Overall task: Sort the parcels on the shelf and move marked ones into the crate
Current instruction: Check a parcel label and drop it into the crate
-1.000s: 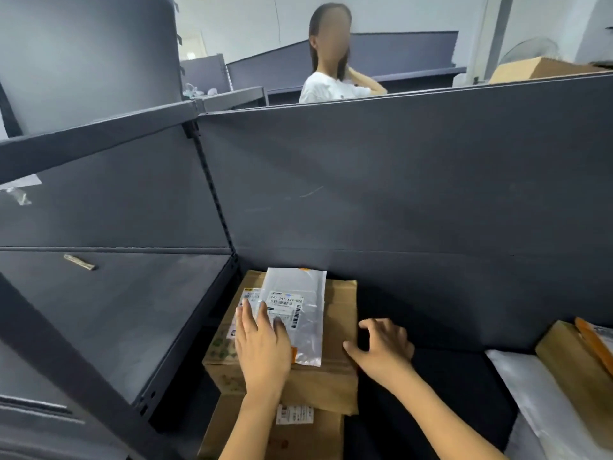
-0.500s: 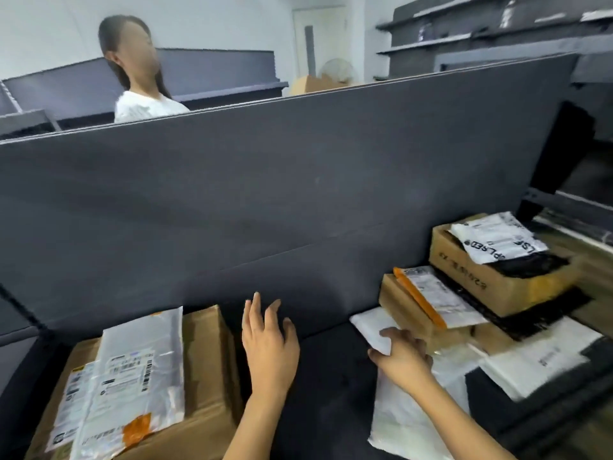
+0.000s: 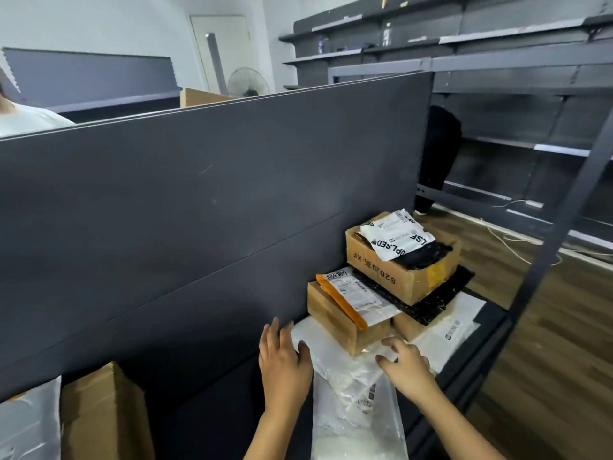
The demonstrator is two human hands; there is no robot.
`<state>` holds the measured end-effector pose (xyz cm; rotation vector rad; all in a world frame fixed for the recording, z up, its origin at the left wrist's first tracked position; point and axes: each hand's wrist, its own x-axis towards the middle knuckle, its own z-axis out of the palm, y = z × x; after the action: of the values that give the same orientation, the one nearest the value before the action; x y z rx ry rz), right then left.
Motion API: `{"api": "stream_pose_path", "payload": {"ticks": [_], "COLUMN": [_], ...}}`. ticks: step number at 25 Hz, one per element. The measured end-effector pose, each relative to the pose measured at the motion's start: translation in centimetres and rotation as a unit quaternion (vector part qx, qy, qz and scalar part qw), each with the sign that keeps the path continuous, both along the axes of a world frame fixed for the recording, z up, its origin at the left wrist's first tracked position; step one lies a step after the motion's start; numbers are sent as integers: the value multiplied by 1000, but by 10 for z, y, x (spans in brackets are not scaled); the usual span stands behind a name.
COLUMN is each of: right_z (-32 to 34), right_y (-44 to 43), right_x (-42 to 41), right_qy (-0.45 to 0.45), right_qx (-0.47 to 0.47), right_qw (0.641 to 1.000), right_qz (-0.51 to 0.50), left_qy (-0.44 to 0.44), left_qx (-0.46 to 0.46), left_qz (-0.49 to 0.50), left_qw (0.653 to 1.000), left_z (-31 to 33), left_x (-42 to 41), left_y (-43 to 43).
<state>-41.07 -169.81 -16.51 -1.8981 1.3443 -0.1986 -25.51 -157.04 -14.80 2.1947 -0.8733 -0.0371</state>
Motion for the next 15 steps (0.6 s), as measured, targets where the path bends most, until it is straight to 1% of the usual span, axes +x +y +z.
{"api": "stream_pose_path", "payload": {"ticks": [2, 4, 5, 7, 9, 11, 12, 15], "right_z": [-2, 0, -3, -5, -12, -17, -19, -26], "right_y": [-6, -12, -18, -29, -44, -56, -61, -64], "right_x": [8, 16, 22, 35, 46, 55, 56, 57], "right_qy": [-105, -164, -185, -232, -278, -330, -347, -363], "right_qx": [36, 51, 69, 154, 228, 300, 320, 330], "right_qw": [994, 985, 980, 959, 927, 878, 857, 825], "right_qz": [11, 14, 0, -57, -108, -171, -207, -281], "left_qy": [-5, -10, -4, 13, 16, 10, 15, 76], "left_qx": [23, 48, 57, 64, 81, 75, 71, 70], "left_qz": [-16, -27, -28, -22, -4, 14, 24, 59], "left_qw": [1000, 998, 998, 998, 997, 997, 997, 993], "left_z": [-5, -11, -14, -20, -26, -34, -35, -38], "left_x": [-3, -5, -4, 2, 9, 15, 18, 24], "left_y": [0, 3, 4, 8, 11, 16, 20, 30]}}
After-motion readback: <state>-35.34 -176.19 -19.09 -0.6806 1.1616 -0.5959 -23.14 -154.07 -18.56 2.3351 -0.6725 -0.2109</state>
